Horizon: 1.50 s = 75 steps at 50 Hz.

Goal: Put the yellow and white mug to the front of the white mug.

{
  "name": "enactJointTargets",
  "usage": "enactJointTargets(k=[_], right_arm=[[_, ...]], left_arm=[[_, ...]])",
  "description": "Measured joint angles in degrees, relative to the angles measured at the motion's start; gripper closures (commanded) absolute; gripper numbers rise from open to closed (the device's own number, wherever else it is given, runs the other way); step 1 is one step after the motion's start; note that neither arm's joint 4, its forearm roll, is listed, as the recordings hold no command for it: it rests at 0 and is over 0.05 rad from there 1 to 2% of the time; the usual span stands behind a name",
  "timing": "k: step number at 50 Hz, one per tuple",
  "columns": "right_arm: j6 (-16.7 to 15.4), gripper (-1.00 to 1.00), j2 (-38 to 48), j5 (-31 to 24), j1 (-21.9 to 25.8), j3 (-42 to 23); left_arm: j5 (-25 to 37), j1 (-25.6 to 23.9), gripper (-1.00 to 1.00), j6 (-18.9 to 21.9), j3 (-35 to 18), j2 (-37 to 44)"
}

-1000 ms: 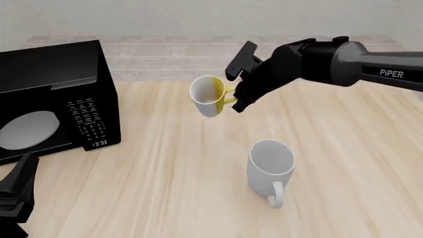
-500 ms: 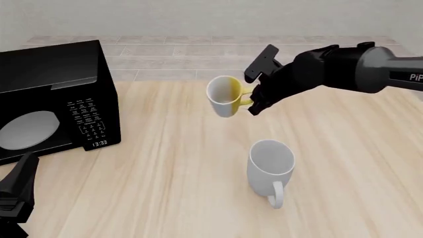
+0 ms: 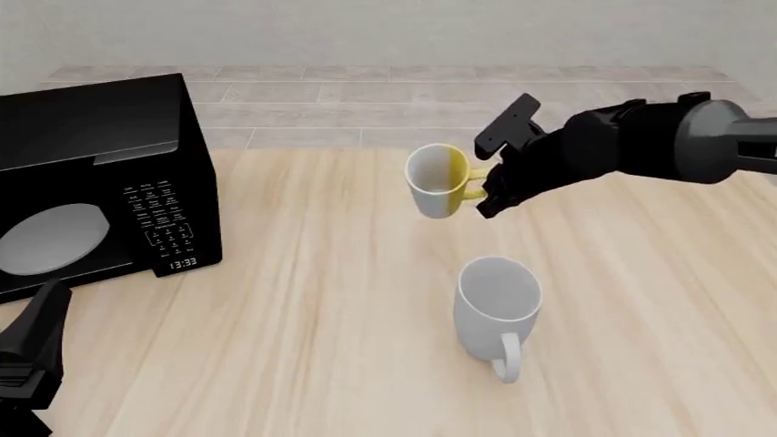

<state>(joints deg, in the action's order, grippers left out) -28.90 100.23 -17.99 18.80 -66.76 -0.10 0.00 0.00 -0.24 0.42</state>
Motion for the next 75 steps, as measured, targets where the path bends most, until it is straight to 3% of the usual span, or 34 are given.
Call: enactJointTargets(k=[28,75], right_arm=[[5.9,1.0,1.2,6.1,-2.0,4.9],[9.3,1.0,4.3,12.0,-6.0,10.7]], left_arm=[[0.0,0.0,-1.0,0.0,0.0,0.0],[0.0,0.0,-1.0,0.0,0.0,0.0]])
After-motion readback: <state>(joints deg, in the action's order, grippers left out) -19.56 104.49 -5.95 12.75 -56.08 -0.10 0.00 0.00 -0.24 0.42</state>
